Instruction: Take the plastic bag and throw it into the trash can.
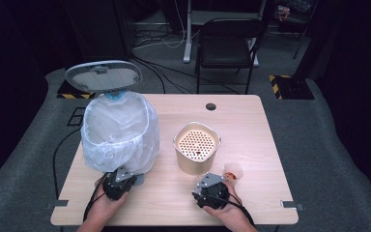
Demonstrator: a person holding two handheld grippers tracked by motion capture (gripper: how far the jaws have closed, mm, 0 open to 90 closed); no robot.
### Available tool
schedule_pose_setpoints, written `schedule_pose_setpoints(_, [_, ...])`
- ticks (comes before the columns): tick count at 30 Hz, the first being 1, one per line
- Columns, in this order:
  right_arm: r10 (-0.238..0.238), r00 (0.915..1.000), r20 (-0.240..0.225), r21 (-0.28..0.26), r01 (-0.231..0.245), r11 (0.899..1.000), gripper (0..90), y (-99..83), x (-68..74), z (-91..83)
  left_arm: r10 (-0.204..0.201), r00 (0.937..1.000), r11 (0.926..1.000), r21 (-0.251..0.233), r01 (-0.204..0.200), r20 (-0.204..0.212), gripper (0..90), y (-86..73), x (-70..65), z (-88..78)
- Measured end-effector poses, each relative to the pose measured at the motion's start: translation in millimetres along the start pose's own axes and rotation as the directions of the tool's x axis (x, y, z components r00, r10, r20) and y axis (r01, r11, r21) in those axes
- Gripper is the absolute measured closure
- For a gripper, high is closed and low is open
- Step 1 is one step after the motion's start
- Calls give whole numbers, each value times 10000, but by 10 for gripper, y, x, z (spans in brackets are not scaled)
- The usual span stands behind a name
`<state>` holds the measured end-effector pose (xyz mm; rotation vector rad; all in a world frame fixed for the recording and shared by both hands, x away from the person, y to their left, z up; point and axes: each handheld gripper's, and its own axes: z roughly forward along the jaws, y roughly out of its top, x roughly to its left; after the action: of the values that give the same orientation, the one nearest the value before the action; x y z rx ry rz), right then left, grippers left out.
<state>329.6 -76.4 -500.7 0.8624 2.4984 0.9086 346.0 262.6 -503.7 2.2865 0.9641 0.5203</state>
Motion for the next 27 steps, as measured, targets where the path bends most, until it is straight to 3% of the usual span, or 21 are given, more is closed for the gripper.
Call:
schedule_pose_setpoints(5, [239,9995,183,-27,-238,9997,504,-9,-9,12,0,10000,10000,7,0,13,900,1,0,-1])
schedule_pose_setpoints(9, [51,9998,177,160,-54,9999,571,-12,-35,0,9,10000,10000,4,-9,0,900,1,0,0])
schedule_pose_setpoints(13, [256,9994,241,65,-258,9996,677,-12,-55,-9,7,10000,10000,4,-7,2,900,1,0,0])
schedule_pose_setpoints(15, [715,9973,168,68,-717,9974,707,-13,-51,-22,8,10000,10000,2,-8,4,900,1,0,0])
schedule_pose_setpoints(19, [719,9974,58,-81,-719,9974,806,-8,-69,-56,13,10000,10000,3,-13,5,900,1,0,0])
schedule_pose_setpoints(27, [1080,9938,-272,-220,-1087,9938,836,11,-77,-123,11,10000,10000,4,-11,6,900,1,0,0])
